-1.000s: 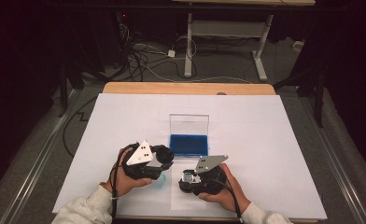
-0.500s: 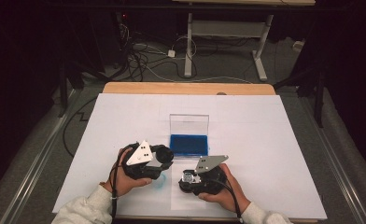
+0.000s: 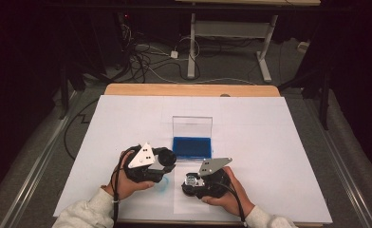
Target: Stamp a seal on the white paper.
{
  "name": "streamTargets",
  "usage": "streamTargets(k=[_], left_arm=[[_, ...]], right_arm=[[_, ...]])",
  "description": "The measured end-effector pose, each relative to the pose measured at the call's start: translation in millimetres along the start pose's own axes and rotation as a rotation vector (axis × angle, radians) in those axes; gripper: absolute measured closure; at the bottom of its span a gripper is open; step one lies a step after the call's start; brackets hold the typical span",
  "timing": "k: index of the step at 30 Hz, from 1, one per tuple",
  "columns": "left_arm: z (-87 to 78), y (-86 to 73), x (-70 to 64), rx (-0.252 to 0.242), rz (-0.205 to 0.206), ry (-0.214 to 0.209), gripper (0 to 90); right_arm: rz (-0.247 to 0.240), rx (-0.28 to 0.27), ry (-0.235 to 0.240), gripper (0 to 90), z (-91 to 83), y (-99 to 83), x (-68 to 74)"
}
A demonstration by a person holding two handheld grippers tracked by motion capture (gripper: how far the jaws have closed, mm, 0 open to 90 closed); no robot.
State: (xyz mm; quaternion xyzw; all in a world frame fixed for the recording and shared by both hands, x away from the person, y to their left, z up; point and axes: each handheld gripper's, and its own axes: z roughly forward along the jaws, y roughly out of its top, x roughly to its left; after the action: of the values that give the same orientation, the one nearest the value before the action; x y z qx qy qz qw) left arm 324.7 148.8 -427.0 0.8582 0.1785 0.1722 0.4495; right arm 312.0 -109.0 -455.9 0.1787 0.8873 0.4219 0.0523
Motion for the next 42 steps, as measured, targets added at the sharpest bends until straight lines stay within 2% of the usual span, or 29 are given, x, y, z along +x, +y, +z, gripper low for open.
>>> streamTargets(k=[6,8,10,13,15,17,20,23,28,42], left_arm=[[-1.7,0.2,0.7,-0.004,0.001,0.006,36.8],[-3.0,0.2,1.3,-0.006,0.000,0.008,36.8],[-3.8,0.7,1.8,-0.008,-0.001,0.012,36.8],[-5.2,2.3,0.8,-0.016,0.002,0.012,36.8],[-6.1,2.8,0.4,-0.012,0.011,0.019,36.8],[-6.9,2.1,1.4,-0.012,0.006,0.020,36.8],[-9.1,0.0,3.5,-0.006,0.001,0.030,36.8],[-13.1,-1.7,3.1,0.000,0.004,0.042,36.8],[-21.0,-6.6,1.7,0.013,0.024,0.067,36.8],[-30.9,-32.1,1.5,0.068,-0.008,0.074,36.8]], right_arm=[[0.026,0.016,-0.003,56.9,-0.2,1.6,0.1],[0.010,0.024,-0.015,56.9,0.1,2.6,2.1],[0.030,0.026,-0.006,56.9,-0.5,2.8,0.2],[0.023,0.036,0.005,56.9,-2.5,5.0,-1.6],[0.043,0.008,0.002,56.9,-8.1,7.3,-5.2],[0.048,-0.053,0.006,56.9,-20.2,14.2,-5.8],[0.017,-0.102,-0.021,56.9,-36.2,24.0,-1.5],[0.008,-0.123,-0.035,56.9,-45.5,27.3,-0.4],[0.012,-0.130,-0.058,56.9,-51.2,28.2,-1.0],[0.023,-0.146,-0.091,56.9,-64.2,25.2,-9.1]])
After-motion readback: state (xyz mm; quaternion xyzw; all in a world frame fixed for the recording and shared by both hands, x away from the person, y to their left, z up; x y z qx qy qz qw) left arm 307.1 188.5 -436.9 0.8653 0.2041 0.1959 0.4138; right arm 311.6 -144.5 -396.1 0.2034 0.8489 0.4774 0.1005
